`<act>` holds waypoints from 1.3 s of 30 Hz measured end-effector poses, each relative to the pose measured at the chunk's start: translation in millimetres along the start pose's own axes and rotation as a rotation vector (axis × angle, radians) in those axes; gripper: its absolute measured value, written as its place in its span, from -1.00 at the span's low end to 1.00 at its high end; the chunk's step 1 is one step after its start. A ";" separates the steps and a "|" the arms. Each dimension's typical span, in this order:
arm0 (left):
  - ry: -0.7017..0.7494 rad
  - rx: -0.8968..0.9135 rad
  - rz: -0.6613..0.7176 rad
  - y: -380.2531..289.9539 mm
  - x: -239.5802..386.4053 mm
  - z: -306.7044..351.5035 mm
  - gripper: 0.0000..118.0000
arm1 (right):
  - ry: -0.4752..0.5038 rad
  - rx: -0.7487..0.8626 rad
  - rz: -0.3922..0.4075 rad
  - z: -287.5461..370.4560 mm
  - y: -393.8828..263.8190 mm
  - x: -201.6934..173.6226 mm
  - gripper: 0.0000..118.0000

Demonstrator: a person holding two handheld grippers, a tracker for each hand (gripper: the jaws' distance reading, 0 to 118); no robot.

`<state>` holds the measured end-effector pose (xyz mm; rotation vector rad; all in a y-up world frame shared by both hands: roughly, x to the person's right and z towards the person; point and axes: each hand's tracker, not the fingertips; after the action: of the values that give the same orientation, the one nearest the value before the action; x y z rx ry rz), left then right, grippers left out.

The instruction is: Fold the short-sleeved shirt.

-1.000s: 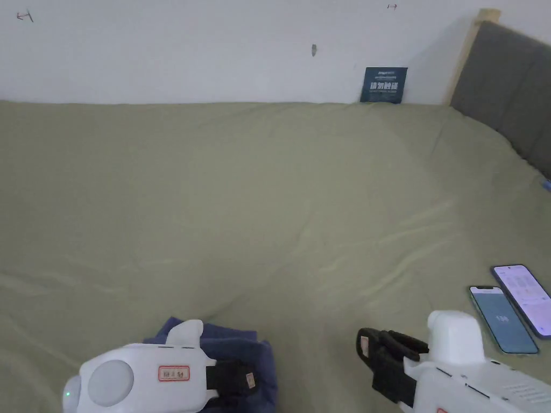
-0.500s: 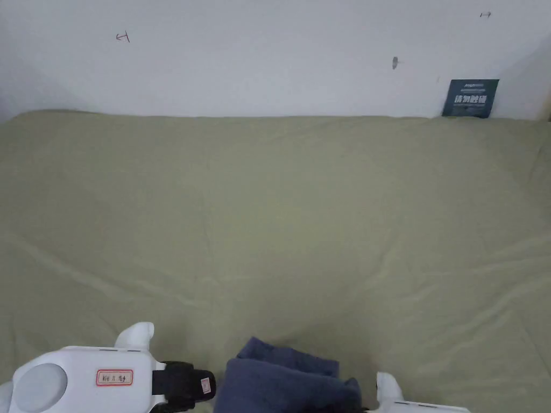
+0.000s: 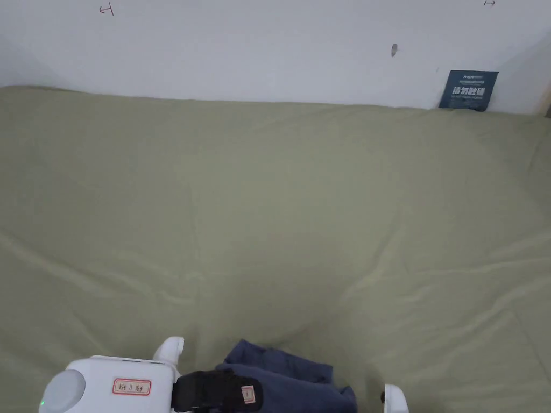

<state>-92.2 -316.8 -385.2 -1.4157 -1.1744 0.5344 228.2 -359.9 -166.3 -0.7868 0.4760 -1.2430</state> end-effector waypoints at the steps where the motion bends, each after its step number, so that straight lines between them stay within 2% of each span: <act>1: 0.016 0.009 0.011 -0.2 -0.6 -1.6 0.19 | -0.003 -0.001 0.000 0.0 -0.1 -1.4 -0.97; 2: 0.067 0.019 -0.005 0.7 -2.5 0.3 -0.52 | -0.012 0.002 0.008 0.4 -1.0 -4.2 -0.97; 3: 0.162 0.041 -0.026 1.9 -6.9 2.7 -0.52 | -0.029 0.008 0.019 2.3 -0.7 -6.1 -0.97; 5: 0.074 0.020 0.041 0.5 -12.9 6.2 -0.52 | -0.055 0.028 0.042 5.3 -2.2 -17.3 -0.97; 7: 0.085 0.037 0.024 0.6 -7.6 18.9 -0.52 | -0.089 0.053 0.101 9.5 -1.9 -35.3 -0.97; 9: 0.087 0.071 0.035 6.6 -9.0 40.4 -0.52 | -0.077 0.065 0.113 14.1 -1.1 -49.0 -0.97; 11: 0.111 0.126 0.041 14.7 -13.5 74.0 -0.52 | -0.057 0.094 0.124 20.2 3.5 -60.8 -0.97; 15: 0.254 0.238 0.059 37.0 -41.8 184.0 -0.52 | -0.074 0.129 0.197 29.4 18.3 -84.2 -0.97; 21: 0.426 0.311 0.098 64.0 -78.6 330.7 -0.52 | -0.138 0.147 0.283 30.9 34.5 -106.4 -0.97; 27: 0.472 0.311 0.117 93.8 -99.6 380.9 -0.52 | -0.175 0.152 0.298 22.2 43.7 -106.7 -0.97; 28: 0.475 0.299 0.107 96.9 -99.1 380.3 -0.47 | -0.183 0.150 0.295 19.9 44.8 -106.7 -0.97; 29: 0.487 0.280 0.099 100.0 -96.7 378.8 -0.22 | -0.186 0.146 0.297 18.1 45.6 -106.6 -0.97; 30: 0.494 0.275 0.083 102.1 -99.7 381.8 0.47 | -0.185 0.136 0.302 16.6 46.6 -106.5 -0.97; 31: 0.524 0.288 0.058 103.0 -94.8 379.5 0.90 | -0.190 0.129 0.304 19.2 50.0 -102.6 -0.97; 32: 0.553 0.301 0.040 101.8 -89.2 377.6 1.00 | -0.195 0.126 0.311 19.2 50.7 -103.2 -0.97; 36: 0.599 0.355 0.003 96.3 -56.6 384.4 1.00 | -0.186 0.122 0.357 27.3 53.2 -112.1 -0.97; 39: 0.618 0.401 -0.098 79.7 -18.0 372.6 1.00 | -0.183 0.138 0.413 39.5 52.7 -128.4 -0.97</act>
<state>-389.6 -145.4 -551.5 -1.0558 -0.5915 0.2148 254.8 -220.4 -191.7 -0.6382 0.3753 -0.8030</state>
